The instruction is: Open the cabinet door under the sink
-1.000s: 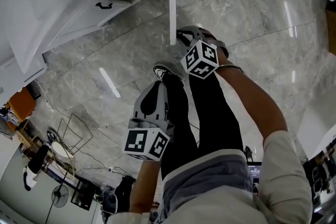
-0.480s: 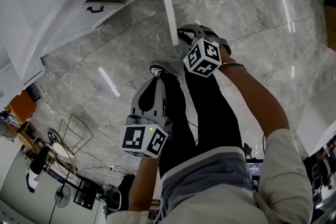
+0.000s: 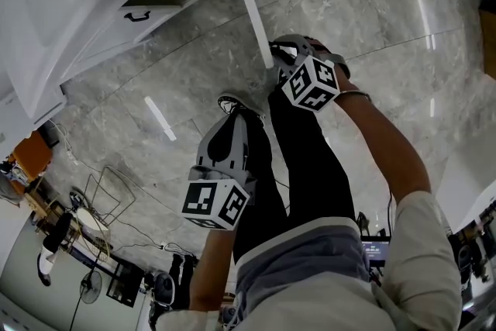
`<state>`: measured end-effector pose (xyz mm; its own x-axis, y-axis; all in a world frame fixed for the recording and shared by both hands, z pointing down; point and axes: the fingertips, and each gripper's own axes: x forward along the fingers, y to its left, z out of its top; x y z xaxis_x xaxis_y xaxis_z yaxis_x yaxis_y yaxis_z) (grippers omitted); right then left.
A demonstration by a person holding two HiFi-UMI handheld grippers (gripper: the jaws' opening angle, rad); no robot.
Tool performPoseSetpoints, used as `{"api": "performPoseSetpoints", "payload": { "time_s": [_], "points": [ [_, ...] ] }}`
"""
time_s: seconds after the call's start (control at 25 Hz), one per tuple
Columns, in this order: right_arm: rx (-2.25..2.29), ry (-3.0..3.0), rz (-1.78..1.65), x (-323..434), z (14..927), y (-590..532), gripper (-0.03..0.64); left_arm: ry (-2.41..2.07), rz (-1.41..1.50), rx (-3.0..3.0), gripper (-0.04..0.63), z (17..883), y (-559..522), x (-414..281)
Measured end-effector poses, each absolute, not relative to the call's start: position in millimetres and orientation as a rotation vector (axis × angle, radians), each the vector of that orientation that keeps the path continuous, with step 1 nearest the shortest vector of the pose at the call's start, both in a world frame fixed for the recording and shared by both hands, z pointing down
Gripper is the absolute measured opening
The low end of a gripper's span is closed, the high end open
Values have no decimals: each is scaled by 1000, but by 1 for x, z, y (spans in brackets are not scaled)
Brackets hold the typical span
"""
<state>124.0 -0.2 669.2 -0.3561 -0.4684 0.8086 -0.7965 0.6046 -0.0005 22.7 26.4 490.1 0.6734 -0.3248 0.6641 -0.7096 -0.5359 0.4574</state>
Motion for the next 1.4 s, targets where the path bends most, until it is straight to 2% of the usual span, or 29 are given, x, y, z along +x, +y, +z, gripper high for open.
{"api": "performPoseSetpoints", "payload": {
  "time_s": [0.68, 1.4],
  "points": [
    [1032, -2007, 523, 170, 670, 8, 48, -770, 690, 2131, 0, 499, 21, 50],
    [1044, -1912, 493, 177, 667, 13, 51, -746, 676, 2156, 0, 479, 2, 54]
  ]
}}
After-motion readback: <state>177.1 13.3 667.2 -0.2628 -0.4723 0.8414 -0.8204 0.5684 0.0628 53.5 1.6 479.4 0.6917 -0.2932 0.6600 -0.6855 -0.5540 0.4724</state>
